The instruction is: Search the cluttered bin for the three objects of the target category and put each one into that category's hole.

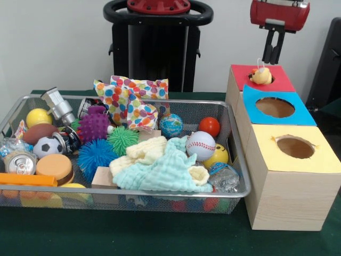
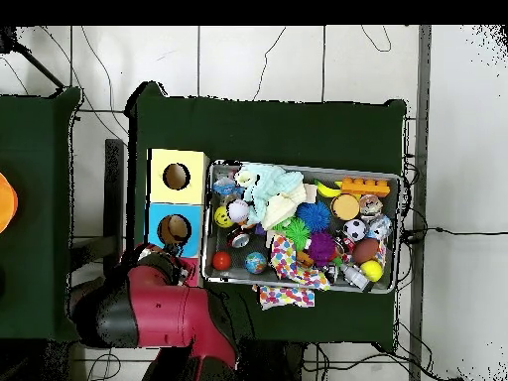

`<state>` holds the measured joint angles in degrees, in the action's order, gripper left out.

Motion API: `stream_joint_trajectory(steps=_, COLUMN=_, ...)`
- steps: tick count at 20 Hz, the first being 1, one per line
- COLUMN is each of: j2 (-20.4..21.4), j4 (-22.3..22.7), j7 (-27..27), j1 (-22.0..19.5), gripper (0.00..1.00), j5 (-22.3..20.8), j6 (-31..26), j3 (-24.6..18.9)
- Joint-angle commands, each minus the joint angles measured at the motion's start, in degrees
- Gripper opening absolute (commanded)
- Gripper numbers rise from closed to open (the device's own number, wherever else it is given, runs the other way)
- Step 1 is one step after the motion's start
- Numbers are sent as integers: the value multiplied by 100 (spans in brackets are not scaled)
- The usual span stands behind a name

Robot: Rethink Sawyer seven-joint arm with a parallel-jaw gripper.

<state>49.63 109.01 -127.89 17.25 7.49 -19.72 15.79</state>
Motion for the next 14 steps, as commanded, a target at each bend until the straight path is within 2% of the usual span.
stream_joint_trajectory(steps=1, j2=-233, j4=451, j7=-564, j1=-68, gripper=0, j5=-260, j6=330, j3=-326)
stream_joint_trajectory(steps=14, j2=-476, j4=655, j7=-578, j1=-176, gripper=0, j5=-259, j6=916, j3=-469)
